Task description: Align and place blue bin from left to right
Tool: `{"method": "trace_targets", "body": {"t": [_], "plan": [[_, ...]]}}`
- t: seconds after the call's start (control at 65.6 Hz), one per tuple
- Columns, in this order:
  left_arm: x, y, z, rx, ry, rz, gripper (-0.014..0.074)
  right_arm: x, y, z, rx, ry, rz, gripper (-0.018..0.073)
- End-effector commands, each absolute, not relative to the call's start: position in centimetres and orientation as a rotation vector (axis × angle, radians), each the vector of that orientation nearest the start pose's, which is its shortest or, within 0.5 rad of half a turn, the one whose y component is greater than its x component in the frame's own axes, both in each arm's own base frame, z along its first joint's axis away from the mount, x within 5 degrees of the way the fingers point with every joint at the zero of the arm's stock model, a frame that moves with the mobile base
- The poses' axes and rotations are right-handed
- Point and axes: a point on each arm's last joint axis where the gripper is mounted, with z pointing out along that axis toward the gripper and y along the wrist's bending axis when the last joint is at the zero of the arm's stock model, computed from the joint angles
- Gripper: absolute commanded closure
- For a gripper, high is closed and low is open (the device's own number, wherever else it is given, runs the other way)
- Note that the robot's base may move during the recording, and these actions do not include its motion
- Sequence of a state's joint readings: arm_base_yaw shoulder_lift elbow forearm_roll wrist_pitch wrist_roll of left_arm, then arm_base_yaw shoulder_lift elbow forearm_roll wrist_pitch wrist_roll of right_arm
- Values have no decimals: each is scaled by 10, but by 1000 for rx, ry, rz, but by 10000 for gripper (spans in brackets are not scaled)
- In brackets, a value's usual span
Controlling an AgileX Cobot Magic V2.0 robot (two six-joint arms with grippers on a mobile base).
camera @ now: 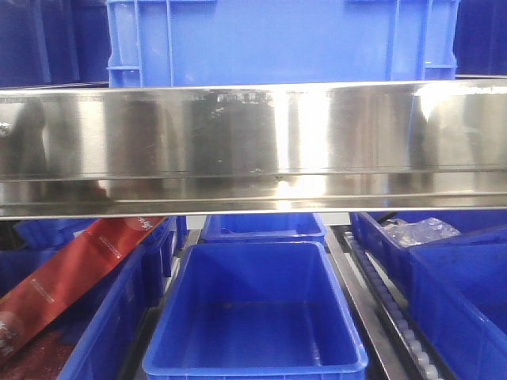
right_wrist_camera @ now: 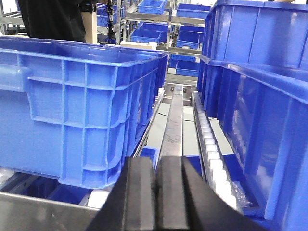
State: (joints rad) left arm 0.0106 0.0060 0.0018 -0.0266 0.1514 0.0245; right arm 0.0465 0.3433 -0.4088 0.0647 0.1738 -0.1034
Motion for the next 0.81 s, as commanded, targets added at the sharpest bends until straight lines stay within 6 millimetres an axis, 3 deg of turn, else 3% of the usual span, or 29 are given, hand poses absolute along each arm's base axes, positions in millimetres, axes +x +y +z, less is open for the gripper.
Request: {"method": "trace_targets", "body": {"t": [0.0,0.198,0.488,0.792], "plan": [[56,0,201,-13,1622,-1,677,80,3,310,-75,1601,-9,721],[56,0,201,-13,1622,-1,677,67,-4,281,50,1591,-50,721],[56,0,201,-13,1622,-1,677,56,-6,208,86,1557,-80,721],[56,0,201,-13,1618,-1,677,56,-6,207,93,1553,-75,721]]}}
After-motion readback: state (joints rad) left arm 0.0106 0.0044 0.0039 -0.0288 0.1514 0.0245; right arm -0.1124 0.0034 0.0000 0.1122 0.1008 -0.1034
